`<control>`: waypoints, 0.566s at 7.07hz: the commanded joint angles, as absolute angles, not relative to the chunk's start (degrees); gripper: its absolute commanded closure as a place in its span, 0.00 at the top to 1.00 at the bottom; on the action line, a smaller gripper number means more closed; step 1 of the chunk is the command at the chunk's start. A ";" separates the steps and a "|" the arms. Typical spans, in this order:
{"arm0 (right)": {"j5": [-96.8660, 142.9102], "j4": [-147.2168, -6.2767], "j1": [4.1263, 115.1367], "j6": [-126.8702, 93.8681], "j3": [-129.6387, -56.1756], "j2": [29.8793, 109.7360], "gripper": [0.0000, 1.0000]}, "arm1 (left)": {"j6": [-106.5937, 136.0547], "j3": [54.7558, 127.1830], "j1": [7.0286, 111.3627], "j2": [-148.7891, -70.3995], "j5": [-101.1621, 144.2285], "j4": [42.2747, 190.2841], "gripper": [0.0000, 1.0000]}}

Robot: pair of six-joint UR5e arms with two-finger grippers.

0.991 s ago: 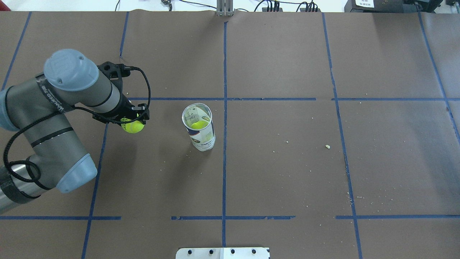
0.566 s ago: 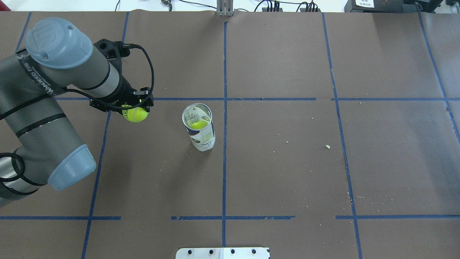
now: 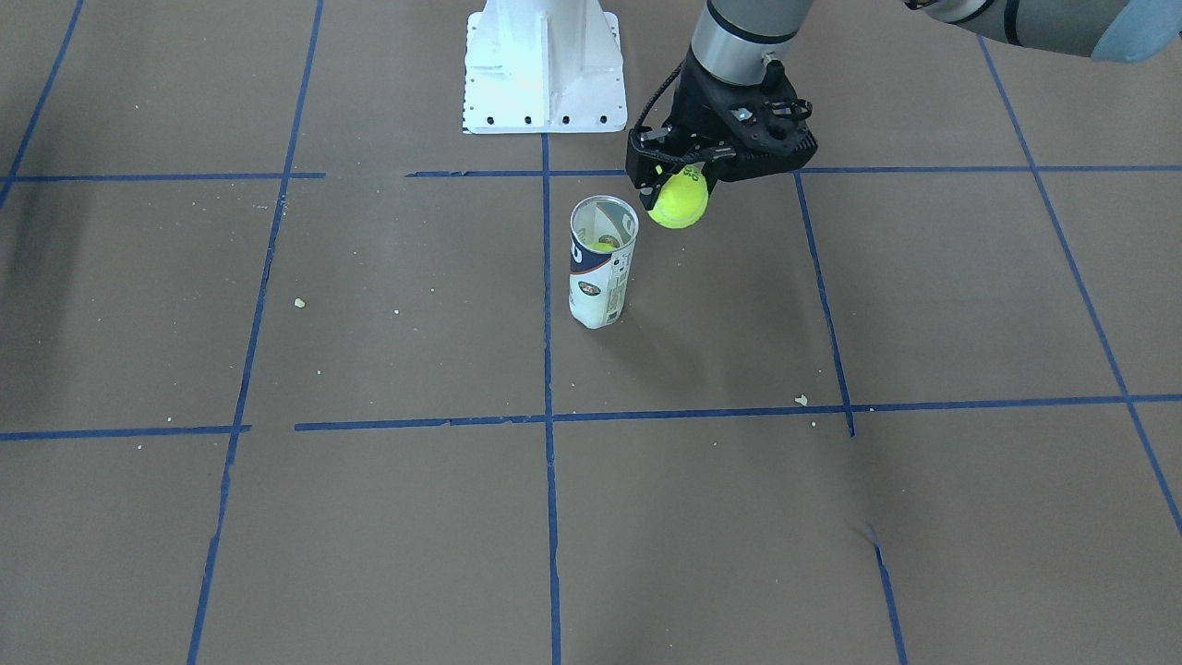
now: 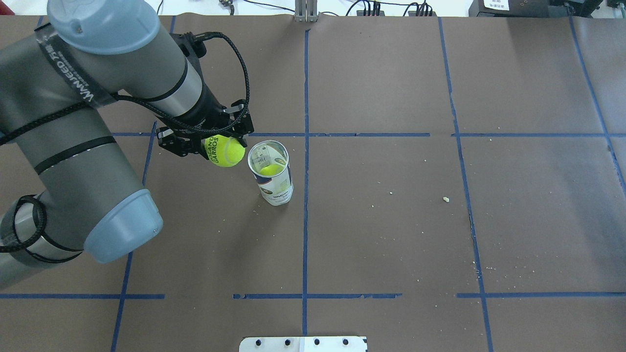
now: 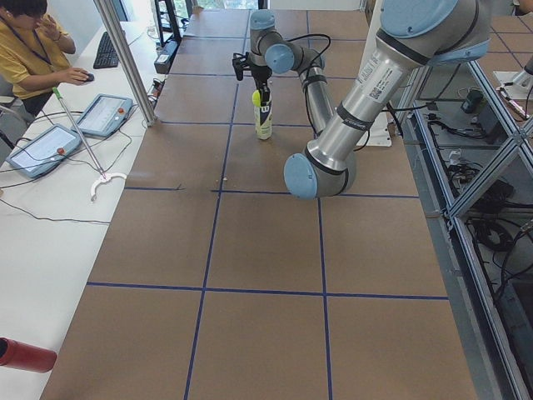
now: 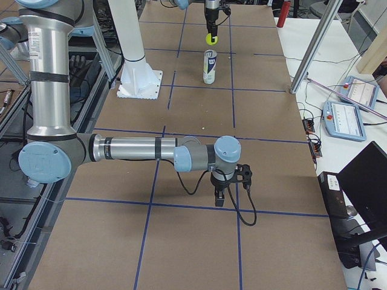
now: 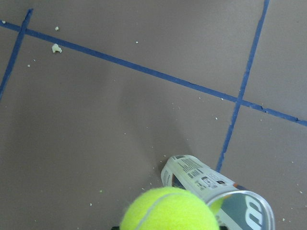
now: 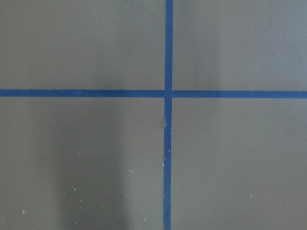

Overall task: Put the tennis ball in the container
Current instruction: 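Carry the held ball with the left gripper over the clear cup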

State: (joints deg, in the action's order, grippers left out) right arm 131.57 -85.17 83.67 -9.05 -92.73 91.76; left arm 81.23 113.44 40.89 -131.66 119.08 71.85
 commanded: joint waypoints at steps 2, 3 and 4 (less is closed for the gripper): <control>131.57 -85.17 83.67 -9.05 -92.72 91.76 1.00 | 83.49 108.02 38.50 -137.28 118.83 71.10 0.03; 131.57 -85.17 83.58 -9.05 -92.72 91.76 1.00 | 83.50 107.67 38.50 -137.55 118.48 71.10 0.03; 131.57 -85.17 83.67 -9.05 -92.72 91.76 1.00 | 83.41 107.58 38.50 -137.64 118.39 71.19 0.03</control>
State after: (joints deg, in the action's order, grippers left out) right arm 131.57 -85.17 83.64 -9.05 -92.72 91.76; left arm 83.39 107.94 38.60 -137.33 118.60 71.13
